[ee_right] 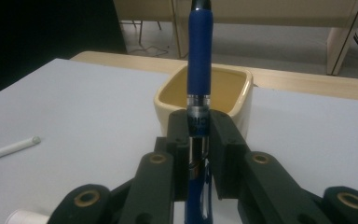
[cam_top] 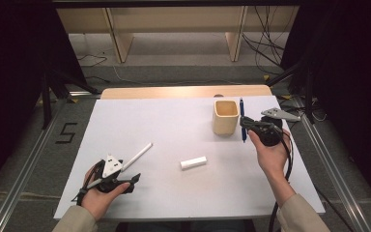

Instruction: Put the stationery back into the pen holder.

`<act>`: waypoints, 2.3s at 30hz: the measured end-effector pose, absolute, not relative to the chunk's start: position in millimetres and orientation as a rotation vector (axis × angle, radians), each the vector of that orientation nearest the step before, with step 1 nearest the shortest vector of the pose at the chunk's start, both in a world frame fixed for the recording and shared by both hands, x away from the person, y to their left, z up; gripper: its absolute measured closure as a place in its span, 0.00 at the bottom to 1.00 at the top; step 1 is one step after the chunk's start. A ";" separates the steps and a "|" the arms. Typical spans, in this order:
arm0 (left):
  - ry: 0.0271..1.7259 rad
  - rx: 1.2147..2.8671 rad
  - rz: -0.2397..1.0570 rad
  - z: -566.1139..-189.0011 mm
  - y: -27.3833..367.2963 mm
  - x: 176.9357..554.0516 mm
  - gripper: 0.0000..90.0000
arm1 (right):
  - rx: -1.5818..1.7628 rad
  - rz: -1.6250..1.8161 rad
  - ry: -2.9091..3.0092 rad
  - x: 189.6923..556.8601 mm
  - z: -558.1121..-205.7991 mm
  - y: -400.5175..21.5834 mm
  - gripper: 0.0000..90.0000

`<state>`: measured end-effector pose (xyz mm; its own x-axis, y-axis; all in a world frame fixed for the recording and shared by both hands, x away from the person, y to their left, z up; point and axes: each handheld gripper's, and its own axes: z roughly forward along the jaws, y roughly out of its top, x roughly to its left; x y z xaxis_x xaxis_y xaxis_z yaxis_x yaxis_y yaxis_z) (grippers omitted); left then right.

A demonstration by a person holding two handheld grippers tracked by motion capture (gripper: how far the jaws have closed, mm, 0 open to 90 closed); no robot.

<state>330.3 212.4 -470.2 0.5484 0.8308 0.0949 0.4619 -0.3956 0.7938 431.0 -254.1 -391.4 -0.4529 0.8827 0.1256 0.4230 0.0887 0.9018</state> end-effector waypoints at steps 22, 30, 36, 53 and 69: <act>1.035 2.046 0.638 -470.4 211.8 330.5 0.22 | 1.258 1.409 1.871 451.9 -379.1 -242.8 0.89; 1.034 2.044 0.636 -470.6 211.3 330.6 0.22 | 1.260 1.420 1.855 459.0 -376.8 -243.6 0.89; 1.034 2.044 0.635 -470.8 211.1 330.7 0.22 | 1.267 1.433 1.833 465.4 -373.8 -245.1 0.89; 1.036 2.043 0.634 -471.1 211.2 330.8 0.22 | 1.262 1.468 1.777 487.8 -361.6 -241.3 0.89; 1.036 2.044 0.634 -471.0 210.9 330.9 0.22 | 1.262 1.463 1.753 505.4 -358.3 -238.9 0.88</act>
<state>330.9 210.9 -471.0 0.5508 0.8294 0.0930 0.4605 -0.3950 0.7949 505.4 -238.9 -358.3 -0.4256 0.8899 0.1640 0.3204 -0.0213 0.9470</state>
